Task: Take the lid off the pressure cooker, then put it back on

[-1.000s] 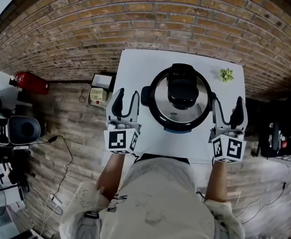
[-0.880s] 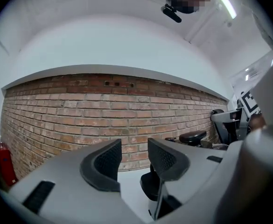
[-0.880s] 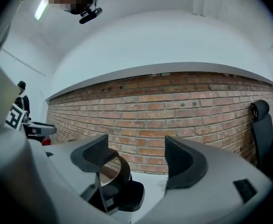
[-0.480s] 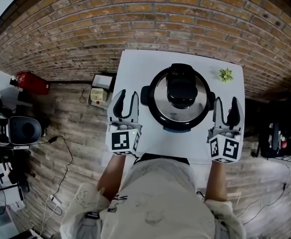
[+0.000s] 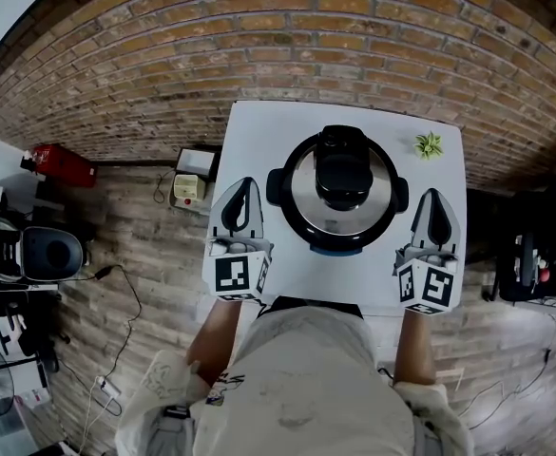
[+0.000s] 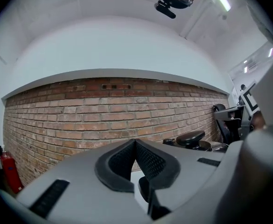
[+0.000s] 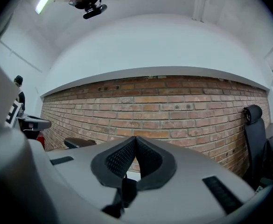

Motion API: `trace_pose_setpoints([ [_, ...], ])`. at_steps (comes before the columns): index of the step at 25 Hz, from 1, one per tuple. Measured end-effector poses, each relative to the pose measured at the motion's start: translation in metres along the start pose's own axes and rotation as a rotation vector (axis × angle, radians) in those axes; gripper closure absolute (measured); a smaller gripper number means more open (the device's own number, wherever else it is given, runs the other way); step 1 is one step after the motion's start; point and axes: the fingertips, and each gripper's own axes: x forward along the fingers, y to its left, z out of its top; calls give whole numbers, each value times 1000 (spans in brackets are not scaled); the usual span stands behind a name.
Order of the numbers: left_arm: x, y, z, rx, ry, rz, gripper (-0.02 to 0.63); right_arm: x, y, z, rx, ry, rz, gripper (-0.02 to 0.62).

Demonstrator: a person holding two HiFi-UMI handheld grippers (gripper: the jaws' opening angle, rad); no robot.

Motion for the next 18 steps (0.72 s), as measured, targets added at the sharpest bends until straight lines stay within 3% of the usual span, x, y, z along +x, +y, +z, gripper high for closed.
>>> trace_pose_setpoints([
  [18, 0, -6, 8, -5, -38, -7, 591, 1, 1, -1, -20, 14, 17, 580],
])
